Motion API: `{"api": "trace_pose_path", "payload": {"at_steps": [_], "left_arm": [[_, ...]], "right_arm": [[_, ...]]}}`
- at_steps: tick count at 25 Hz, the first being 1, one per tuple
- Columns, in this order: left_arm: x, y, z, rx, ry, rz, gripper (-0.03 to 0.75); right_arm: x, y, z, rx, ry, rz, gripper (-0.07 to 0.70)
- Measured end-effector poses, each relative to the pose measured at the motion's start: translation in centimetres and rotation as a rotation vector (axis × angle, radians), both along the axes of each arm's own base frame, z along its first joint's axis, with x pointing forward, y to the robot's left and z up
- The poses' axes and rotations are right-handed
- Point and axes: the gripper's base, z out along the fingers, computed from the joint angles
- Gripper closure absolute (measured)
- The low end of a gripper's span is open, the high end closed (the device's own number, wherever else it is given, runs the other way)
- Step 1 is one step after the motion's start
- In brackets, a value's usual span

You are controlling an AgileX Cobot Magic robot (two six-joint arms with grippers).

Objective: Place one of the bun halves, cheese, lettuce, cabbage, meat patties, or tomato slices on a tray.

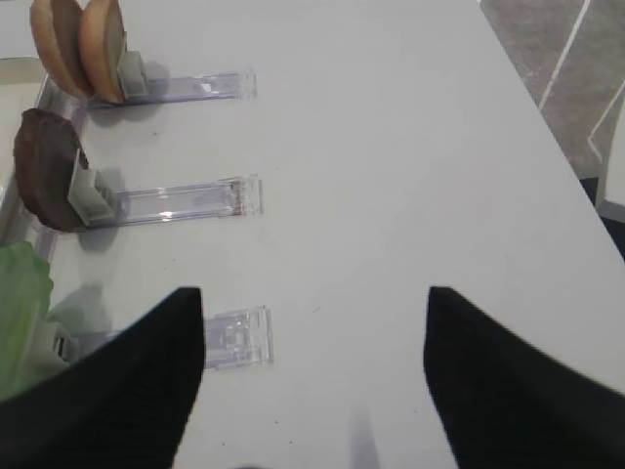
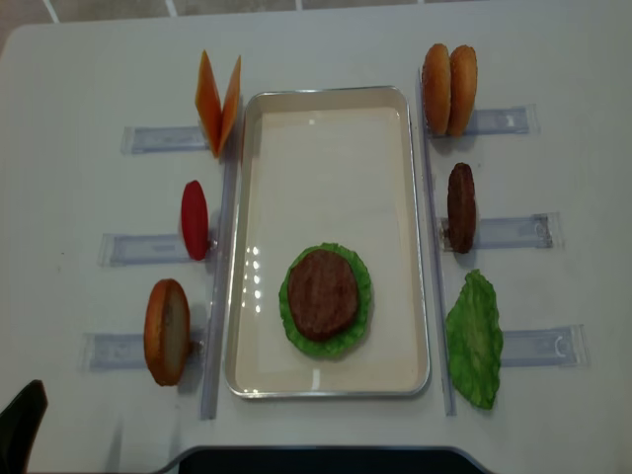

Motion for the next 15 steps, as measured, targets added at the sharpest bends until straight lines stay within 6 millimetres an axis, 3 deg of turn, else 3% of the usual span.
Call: {"api": "trace_pose_path", "payload": {"at_steps": [15], "left_arm": [[0.0, -0.03, 0.0, -0.003, 0.0, -0.002, 0.079]], "right_arm": [[0.02, 0.29, 0.03, 0.03, -0.004, 0.02, 0.145]]}}
